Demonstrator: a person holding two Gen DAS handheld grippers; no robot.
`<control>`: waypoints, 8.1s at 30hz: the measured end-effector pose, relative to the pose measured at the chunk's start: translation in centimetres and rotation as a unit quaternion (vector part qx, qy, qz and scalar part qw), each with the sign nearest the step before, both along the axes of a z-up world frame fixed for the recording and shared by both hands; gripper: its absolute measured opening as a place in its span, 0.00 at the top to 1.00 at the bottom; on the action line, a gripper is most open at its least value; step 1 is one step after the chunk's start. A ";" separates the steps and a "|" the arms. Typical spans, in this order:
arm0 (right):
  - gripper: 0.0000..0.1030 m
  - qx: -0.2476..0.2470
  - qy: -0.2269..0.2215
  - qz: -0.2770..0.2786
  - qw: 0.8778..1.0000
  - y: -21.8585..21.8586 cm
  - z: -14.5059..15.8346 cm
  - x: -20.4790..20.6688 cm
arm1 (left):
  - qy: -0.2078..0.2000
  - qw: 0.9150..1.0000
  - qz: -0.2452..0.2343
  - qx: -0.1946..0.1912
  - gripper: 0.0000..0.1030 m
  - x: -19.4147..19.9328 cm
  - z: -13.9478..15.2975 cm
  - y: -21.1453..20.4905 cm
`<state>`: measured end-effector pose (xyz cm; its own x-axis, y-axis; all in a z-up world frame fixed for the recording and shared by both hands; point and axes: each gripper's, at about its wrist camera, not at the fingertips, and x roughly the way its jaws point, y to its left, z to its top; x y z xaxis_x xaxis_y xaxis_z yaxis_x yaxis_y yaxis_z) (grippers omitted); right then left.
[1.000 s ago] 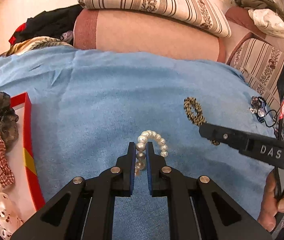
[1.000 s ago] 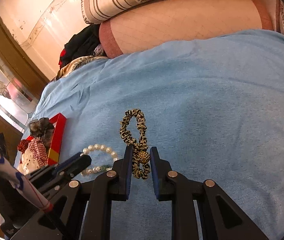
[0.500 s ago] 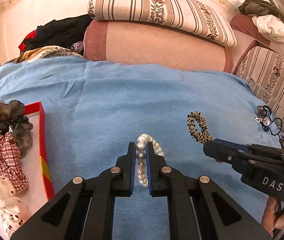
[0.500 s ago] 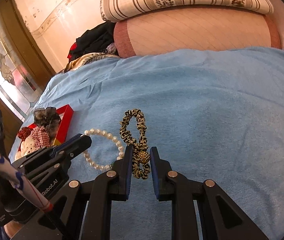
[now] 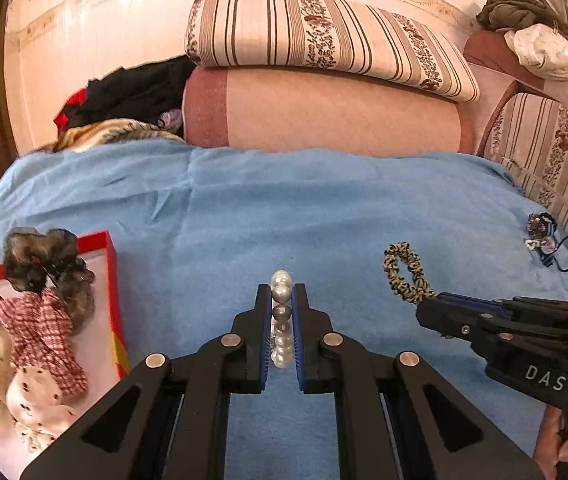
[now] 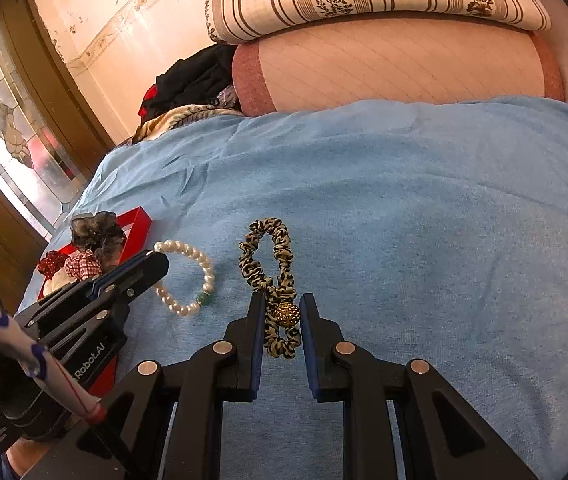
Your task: Organize jewelry
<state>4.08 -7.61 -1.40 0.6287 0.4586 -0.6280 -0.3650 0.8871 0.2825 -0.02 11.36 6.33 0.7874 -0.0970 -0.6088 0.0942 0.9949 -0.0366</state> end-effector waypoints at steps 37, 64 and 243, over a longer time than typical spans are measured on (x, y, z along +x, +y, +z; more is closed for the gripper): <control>0.82 0.008 -0.025 0.009 1.000 1.4 2.0 -2.7 | -0.065 0.998 0.020 0.014 0.91 -4.9 4.2 1.5; 0.82 0.005 -0.006 0.108 0.994 16.9 2.4 -10.1 | -0.069 0.987 0.146 -0.013 0.91 -12.3 5.1 17.6; 0.10 -0.129 -0.144 0.084 0.978 9.0 5.7 -26.2 | -0.003 0.936 0.326 0.132 0.00 -28.9 5.3 11.7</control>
<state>-22.15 1.44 4.33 0.7259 0.4201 -0.5446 -0.5425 0.8365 -0.0778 -28.89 23.05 11.64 0.6305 0.5589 -0.5386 -0.5376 0.8150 0.2163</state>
